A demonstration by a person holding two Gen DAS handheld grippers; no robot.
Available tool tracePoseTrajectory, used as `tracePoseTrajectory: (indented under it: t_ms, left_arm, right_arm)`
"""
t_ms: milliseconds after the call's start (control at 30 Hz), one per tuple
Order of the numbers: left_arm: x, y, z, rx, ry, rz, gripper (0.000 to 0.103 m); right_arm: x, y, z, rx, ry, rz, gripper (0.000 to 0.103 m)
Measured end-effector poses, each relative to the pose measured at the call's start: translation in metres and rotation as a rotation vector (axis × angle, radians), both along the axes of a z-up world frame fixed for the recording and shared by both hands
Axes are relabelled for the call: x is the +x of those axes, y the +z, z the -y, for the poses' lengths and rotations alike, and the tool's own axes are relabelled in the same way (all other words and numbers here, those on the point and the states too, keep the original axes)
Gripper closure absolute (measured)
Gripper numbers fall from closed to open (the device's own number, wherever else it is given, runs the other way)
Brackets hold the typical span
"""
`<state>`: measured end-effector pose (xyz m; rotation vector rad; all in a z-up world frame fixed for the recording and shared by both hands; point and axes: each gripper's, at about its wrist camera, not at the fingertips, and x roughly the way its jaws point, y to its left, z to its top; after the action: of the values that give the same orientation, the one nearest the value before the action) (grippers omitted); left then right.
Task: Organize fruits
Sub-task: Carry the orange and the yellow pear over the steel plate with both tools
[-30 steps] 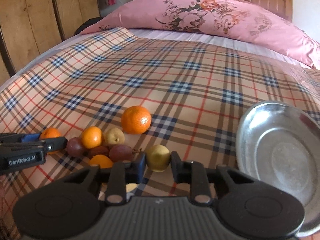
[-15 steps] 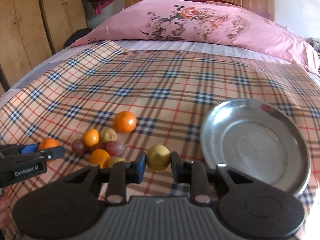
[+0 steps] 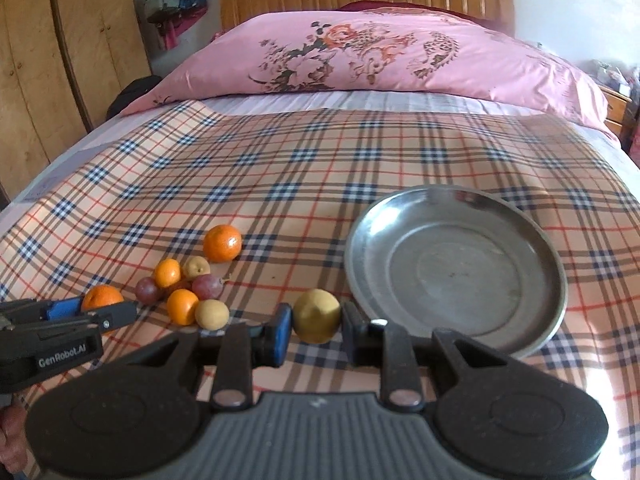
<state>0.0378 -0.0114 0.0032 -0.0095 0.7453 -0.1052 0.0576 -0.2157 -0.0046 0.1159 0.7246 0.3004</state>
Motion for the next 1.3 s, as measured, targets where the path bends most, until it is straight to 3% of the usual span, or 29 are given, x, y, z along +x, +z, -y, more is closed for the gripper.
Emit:
tracePoseTrajectory:
  t_ms: [1300]
  left_arm:
    - [0.007, 0.007, 0.073, 0.016, -0.112, 0.005, 0.057]
  right_arm:
    - [-0.011, 0.004, 0.053, 0.028, -0.1, 0.001, 0.079]
